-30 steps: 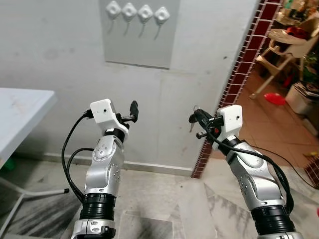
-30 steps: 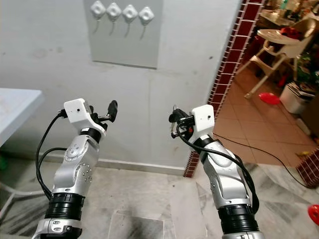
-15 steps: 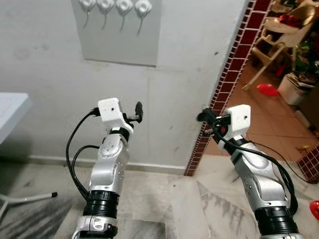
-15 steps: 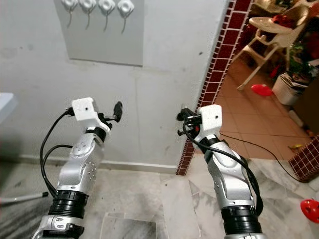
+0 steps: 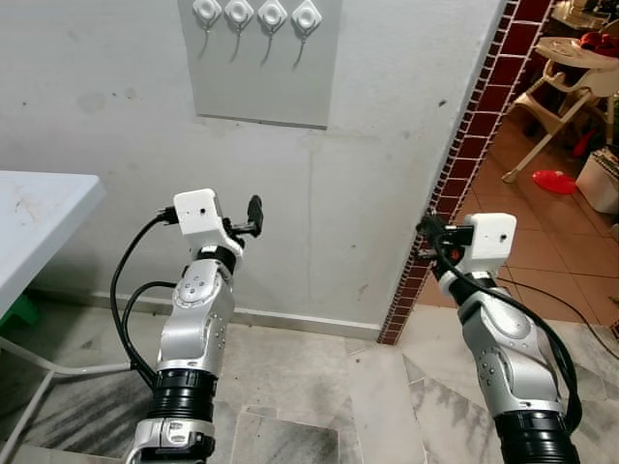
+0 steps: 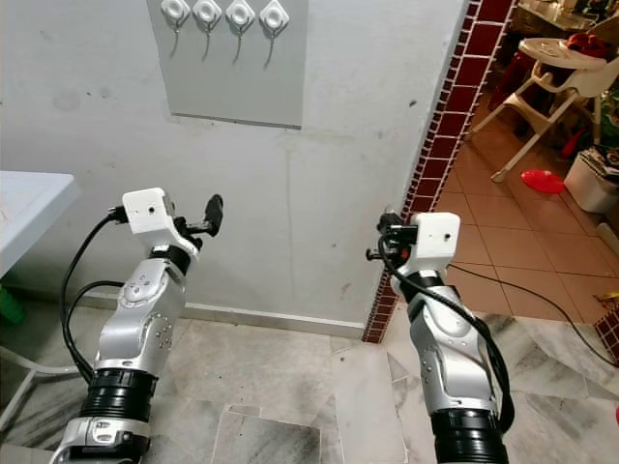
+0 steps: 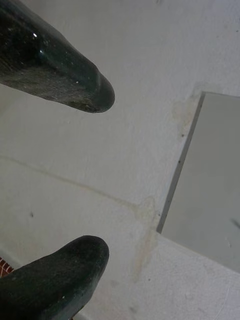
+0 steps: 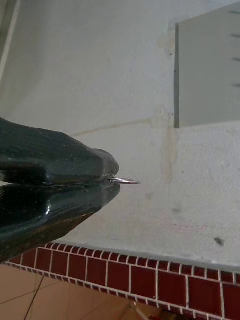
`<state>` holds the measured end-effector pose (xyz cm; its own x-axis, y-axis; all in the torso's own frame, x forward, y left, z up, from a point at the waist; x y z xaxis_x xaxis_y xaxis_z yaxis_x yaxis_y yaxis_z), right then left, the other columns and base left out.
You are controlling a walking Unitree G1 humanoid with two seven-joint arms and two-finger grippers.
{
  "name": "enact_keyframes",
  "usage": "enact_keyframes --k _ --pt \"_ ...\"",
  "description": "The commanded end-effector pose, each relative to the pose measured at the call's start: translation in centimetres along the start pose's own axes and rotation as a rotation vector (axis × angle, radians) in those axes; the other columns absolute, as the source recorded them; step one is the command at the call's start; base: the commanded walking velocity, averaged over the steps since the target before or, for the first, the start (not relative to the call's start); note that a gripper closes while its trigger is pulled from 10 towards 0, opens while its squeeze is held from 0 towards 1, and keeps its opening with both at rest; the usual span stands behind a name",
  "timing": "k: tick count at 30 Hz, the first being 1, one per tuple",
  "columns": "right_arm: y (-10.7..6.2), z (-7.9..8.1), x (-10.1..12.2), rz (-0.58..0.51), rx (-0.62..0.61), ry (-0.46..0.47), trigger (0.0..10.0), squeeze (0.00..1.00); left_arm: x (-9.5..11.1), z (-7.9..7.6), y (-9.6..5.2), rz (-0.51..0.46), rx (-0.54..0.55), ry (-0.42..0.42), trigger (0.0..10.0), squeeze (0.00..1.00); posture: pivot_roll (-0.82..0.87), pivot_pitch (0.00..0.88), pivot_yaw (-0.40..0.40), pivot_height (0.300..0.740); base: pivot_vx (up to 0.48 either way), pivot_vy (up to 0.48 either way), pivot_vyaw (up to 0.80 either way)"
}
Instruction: Hang keys on a hook
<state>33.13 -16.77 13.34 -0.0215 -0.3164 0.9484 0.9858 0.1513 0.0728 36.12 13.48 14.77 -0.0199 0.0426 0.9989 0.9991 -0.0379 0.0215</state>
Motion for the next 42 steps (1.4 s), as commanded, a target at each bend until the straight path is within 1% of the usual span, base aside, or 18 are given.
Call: enact_keyframes --k 1,6,10,17,42 --pt "0.01 -0.06 0.48 -0.023 -0.004 0.000 10.0 0.00 0.20 -0.50 0.17 -0.001 -0.021 -0.003 10.0 0.00 -0.06 0.007 -0.021 0.740 0.000 0.000 0.00" --pt "0.07 0.06 0.49 -0.024 -0.001 0.003 10.0 0.00 0.25 -0.45 0.19 -0.005 -0.019 -0.012 10.0 0.00 -0.06 0.005 -0.023 0.740 0.000 0.000 0.00" --pt "0.22 0.41 0.72 -0.035 0.013 0.003 10.0 0.00 0.37 -0.50 0.13 -0.014 -0.026 -0.016 10.0 0.00 -0.06 0.000 -0.027 0.740 0.264 0.000 0.00" --pt "0.35 0.60 0.74 -0.036 0.025 0.005 10.0 0.00 0.56 -0.43 0.09 -0.033 -0.028 -0.010 10.0 0.00 -0.06 0.000 -0.031 0.740 0.437 0.000 0.00" --pt "0.56 0.80 0.75 -0.028 0.047 0.000 10.0 0.00 0.54 -0.61 0.16 -0.037 -0.027 -0.023 10.0 0.00 -0.06 0.000 -0.040 0.740 0.480 0.000 0.00"
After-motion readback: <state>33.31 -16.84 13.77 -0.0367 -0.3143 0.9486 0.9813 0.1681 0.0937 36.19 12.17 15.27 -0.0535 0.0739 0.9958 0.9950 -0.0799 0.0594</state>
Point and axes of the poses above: a point about 5 cm out from each wrist's last joint towards the gripper, its own y axis pointing out of the wrist towards the gripper, its own x axis along the axis of the wrist's last joint, z = x × y, the point moved 2 cm from there along y, pointing out of the wrist towards the gripper, and after that the axes turned 10 degrees about y, right-handed, at the moved point
